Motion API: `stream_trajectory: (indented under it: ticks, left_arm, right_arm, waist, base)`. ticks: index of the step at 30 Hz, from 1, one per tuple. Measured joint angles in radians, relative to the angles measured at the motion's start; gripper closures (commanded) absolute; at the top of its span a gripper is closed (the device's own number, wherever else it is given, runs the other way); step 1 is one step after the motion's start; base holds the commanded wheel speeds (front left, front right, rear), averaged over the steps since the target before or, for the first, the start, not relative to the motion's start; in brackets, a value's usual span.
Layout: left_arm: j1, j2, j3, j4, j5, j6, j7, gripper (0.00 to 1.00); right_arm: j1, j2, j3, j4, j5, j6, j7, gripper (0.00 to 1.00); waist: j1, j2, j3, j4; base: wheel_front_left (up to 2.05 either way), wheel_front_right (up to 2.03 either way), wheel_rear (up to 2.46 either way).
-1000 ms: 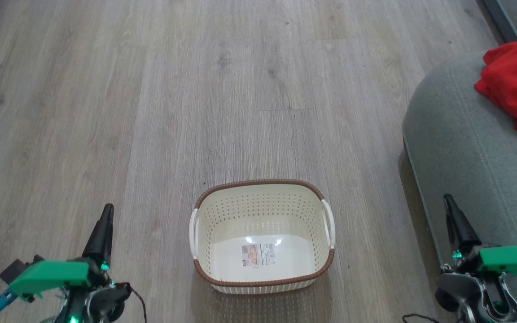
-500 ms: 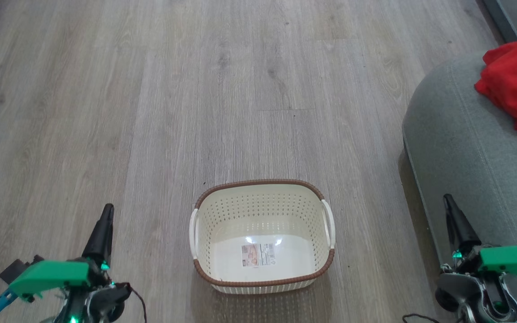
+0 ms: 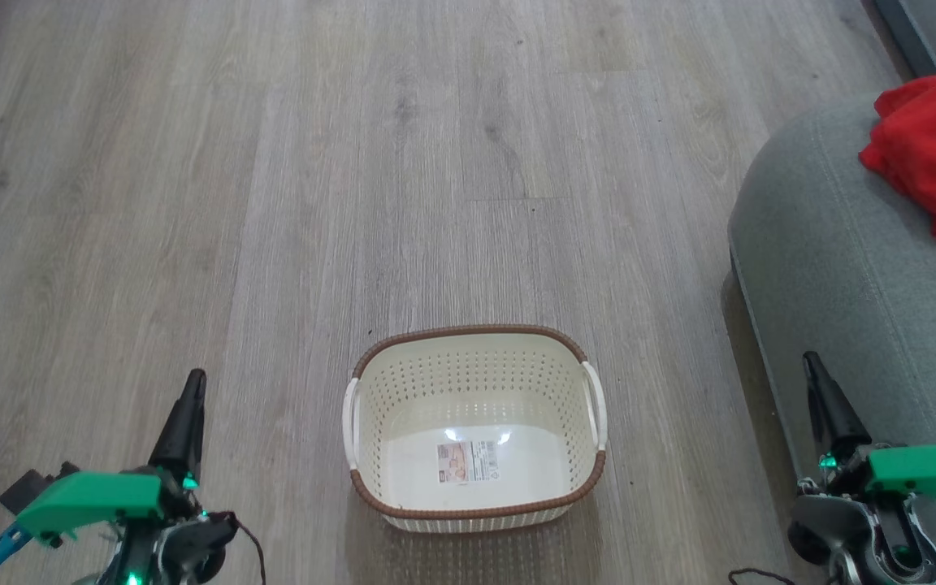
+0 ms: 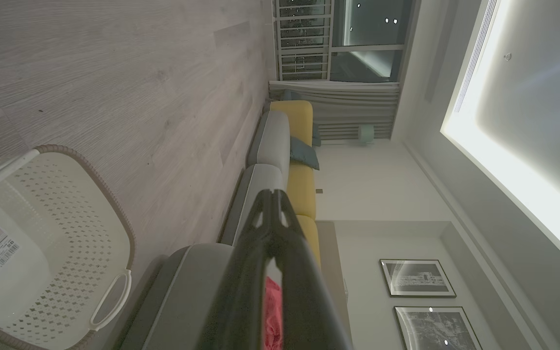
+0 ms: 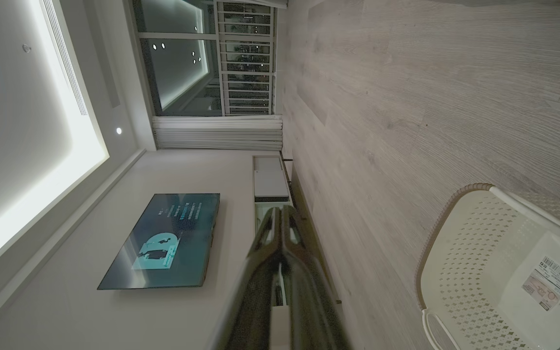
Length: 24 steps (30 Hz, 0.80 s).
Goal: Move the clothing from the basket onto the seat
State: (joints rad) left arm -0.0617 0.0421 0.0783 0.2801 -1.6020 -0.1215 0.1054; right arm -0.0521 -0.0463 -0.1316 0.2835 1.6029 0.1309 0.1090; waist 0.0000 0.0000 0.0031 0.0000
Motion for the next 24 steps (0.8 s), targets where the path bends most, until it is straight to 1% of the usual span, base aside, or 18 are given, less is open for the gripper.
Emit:
stream_trajectory:
  ticks: [24]
  left_arm:
    - [0.0,0.0,0.0,0.0,0.0,0.0,0.0,1.0]
  right_arm:
    - [0.0,0.0,0.0,0.0,0.0,0.0,0.0,1.0]
  waist:
    - [0.0,0.0,0.0,0.0]
  base:
    - [0.0,0.0,0.0]
